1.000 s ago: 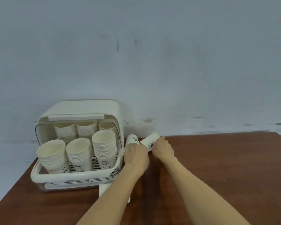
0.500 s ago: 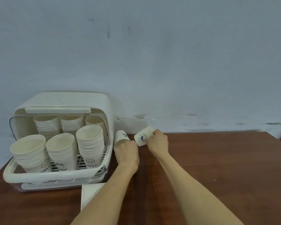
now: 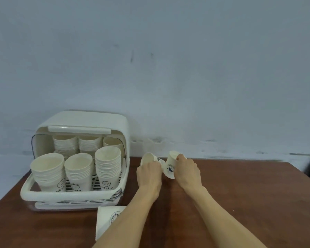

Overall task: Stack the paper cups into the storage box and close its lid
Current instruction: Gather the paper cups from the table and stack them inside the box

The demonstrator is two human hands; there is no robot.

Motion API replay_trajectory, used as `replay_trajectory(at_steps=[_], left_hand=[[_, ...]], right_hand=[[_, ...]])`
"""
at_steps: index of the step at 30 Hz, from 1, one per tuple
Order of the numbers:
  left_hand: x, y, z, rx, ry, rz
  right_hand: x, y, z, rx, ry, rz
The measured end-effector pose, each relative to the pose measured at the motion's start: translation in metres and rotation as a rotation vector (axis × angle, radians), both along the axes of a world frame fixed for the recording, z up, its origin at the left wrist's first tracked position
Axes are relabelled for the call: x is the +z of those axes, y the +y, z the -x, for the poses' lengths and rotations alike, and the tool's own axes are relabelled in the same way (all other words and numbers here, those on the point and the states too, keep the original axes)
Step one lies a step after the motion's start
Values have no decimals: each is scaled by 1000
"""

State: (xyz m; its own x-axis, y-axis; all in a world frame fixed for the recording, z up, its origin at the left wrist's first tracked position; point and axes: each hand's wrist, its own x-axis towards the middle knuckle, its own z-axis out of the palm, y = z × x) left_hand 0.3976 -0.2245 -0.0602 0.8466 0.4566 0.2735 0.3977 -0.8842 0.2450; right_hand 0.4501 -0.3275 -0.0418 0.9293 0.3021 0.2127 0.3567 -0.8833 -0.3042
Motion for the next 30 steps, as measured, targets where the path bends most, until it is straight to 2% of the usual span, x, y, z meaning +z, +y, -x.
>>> replay_trajectory(at_steps=[10, 22, 30], left_hand=[[62, -7, 65, -32, -215, 5], [117, 36, 146, 2, -263, -126], [129, 80, 186, -13, -279, -158]], right_hand=[[47, -7, 46, 36, -88, -88], [97, 45, 118, 135, -183, -123], [115, 86, 156, 148, -204, -175]])
